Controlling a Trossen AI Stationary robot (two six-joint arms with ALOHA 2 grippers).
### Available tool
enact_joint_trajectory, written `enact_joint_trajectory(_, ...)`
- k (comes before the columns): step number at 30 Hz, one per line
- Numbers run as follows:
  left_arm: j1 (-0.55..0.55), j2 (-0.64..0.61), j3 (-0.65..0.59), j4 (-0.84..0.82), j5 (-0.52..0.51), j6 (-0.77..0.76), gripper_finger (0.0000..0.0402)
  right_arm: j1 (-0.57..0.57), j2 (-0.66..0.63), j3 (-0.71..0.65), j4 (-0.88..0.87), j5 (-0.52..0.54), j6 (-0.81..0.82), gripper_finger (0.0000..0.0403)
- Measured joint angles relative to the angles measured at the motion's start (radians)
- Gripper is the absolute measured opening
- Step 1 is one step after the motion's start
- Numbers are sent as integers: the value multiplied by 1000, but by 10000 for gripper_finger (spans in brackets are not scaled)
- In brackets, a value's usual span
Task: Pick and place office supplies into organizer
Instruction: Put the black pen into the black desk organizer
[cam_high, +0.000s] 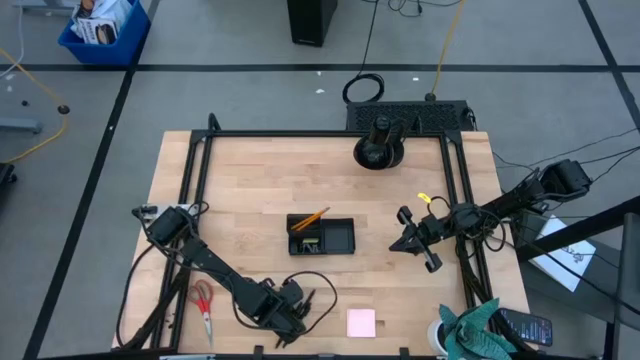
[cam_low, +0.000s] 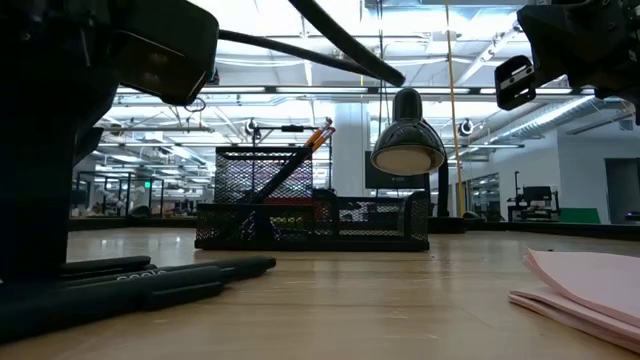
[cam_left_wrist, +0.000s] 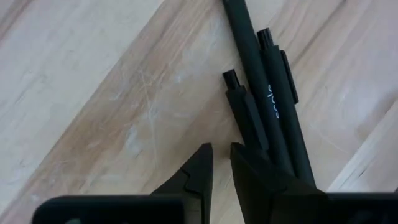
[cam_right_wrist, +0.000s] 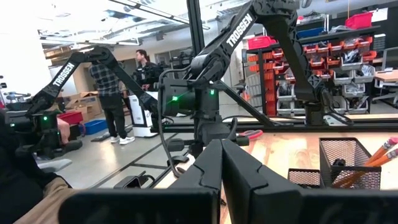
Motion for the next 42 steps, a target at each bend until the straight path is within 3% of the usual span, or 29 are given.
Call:
enact_joint_trajectory(13, 3, -92, 11, -58, -50, 31, 67, 0, 0, 0, 21, 0, 0, 0)
enact_joint_trajectory(42, -25, 12, 67, -28, 14, 73, 67, 0, 0, 0, 34, 0, 0, 0)
